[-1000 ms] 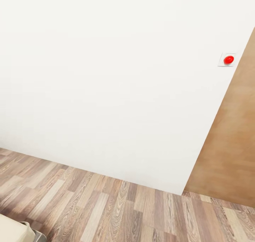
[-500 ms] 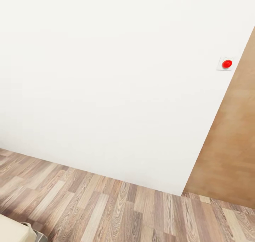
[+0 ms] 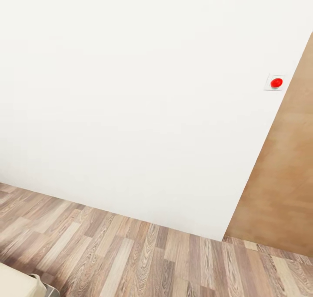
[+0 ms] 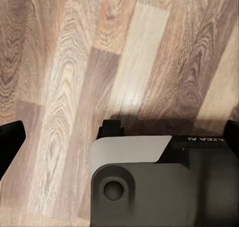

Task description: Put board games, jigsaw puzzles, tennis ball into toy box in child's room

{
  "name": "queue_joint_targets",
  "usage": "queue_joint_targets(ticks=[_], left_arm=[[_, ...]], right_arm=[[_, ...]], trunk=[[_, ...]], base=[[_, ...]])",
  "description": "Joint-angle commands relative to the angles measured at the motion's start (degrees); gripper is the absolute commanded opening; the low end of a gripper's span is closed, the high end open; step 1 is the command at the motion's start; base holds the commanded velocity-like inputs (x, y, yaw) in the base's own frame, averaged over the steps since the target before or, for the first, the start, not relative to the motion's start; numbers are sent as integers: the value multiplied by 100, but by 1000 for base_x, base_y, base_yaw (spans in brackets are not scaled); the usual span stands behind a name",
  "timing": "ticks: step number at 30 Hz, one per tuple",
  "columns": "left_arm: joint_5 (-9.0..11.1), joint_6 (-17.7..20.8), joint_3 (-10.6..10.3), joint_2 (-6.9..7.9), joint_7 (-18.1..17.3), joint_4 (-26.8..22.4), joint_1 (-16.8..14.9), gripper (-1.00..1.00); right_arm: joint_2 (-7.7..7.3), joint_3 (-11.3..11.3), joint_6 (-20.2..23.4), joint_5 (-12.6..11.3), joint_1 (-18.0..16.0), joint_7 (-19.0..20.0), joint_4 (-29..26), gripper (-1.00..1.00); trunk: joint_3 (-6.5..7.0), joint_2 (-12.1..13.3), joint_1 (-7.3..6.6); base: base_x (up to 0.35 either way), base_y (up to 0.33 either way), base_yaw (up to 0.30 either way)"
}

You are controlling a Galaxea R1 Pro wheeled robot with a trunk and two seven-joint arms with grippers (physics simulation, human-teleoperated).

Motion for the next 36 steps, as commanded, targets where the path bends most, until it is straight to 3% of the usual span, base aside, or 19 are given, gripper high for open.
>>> queue_joint_targets(ticks=[1, 11, 18, 27, 36], left_arm=[[2, 31, 7, -32, 16, -77, -2, 100], [-7, -265, -30, -87, 16, -157, -2, 100], [-15, -506, -52, -100, 16, 213, 4, 100], [-4, -590, -37, -132, 31, 298, 5, 100], [4, -812, -27, -135, 50, 303, 5, 100]], right_arm=[[-3, -25, 12, -30, -1, -20, -21, 100], [18, -42, -20, -44, -8, -2, -50, 100], [1, 0, -73, -38, -3, 19, -59, 100], [1, 25, -98, -17, -3, 9, -59, 100], [18, 24, -99, 25, -3, -28, -59, 100]], trunk=[[12, 37, -22], [191, 438, -242], [317, 719, -396], [479, 1080, -593], [640, 1441, -791]], base=[[0, 0, 0], [-9, 0, 0], [-247, 0, 0], [-162, 0, 2], [-20, 0, 195]])
